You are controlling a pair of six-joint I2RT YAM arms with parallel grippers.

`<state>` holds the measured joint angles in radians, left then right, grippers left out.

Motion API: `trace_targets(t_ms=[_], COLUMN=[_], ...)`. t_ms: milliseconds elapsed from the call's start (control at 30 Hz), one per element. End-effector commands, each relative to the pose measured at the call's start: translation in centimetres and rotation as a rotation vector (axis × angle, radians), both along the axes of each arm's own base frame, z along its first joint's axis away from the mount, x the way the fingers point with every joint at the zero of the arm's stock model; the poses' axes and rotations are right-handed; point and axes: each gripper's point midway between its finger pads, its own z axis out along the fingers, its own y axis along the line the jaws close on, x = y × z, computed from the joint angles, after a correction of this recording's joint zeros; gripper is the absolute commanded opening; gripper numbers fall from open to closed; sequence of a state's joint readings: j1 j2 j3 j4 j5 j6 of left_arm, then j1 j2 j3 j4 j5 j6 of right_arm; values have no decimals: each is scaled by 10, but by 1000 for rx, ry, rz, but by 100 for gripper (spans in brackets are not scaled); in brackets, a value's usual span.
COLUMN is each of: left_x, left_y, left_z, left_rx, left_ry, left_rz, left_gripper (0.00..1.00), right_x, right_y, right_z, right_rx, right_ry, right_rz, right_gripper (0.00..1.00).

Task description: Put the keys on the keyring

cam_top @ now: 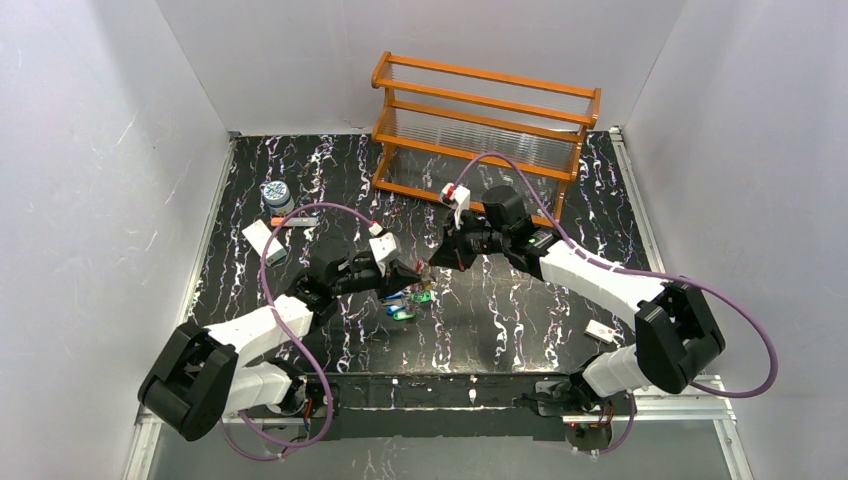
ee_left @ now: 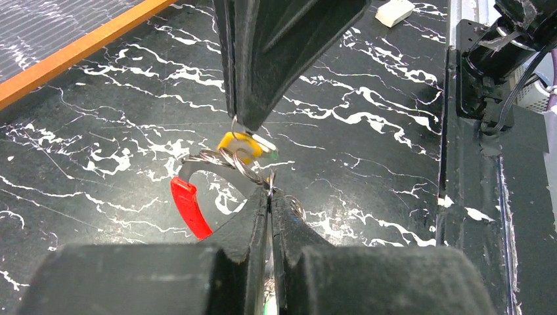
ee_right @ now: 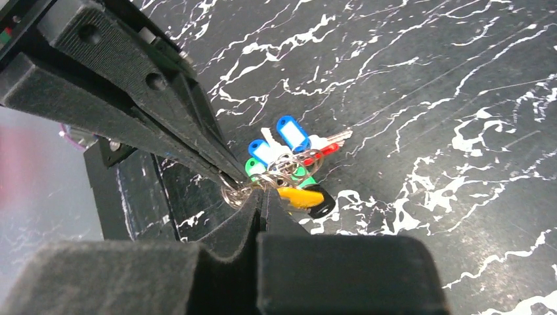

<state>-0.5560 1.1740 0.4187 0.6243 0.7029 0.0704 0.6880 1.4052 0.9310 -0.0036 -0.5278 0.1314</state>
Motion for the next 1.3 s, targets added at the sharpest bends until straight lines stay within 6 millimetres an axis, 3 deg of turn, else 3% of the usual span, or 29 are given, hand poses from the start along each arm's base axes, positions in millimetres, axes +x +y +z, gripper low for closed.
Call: trace_targets(t_ms=[0, 367, 700, 1267], left_x=[7, 7, 6, 3], left_y=[-9, -10, -12, -14], left_z=[25, 24, 23, 24], left_rx=[-44, -39, -35, -40], left_ry=[-82, -89, -87, -88], left_rz=[-9, -2, -12, -14], left_gripper=[0, 0, 0, 0], right_x=[-12, -24, -38, -25], right_y=[4, -10, 1, 16], right_z=[-2, -7, 8, 24], right_rx=[21, -35, 31, 48], right_ry=[-6, -8, 23, -7], right_rz=[106, 128, 212, 197], right_gripper=[1, 1, 1, 1])
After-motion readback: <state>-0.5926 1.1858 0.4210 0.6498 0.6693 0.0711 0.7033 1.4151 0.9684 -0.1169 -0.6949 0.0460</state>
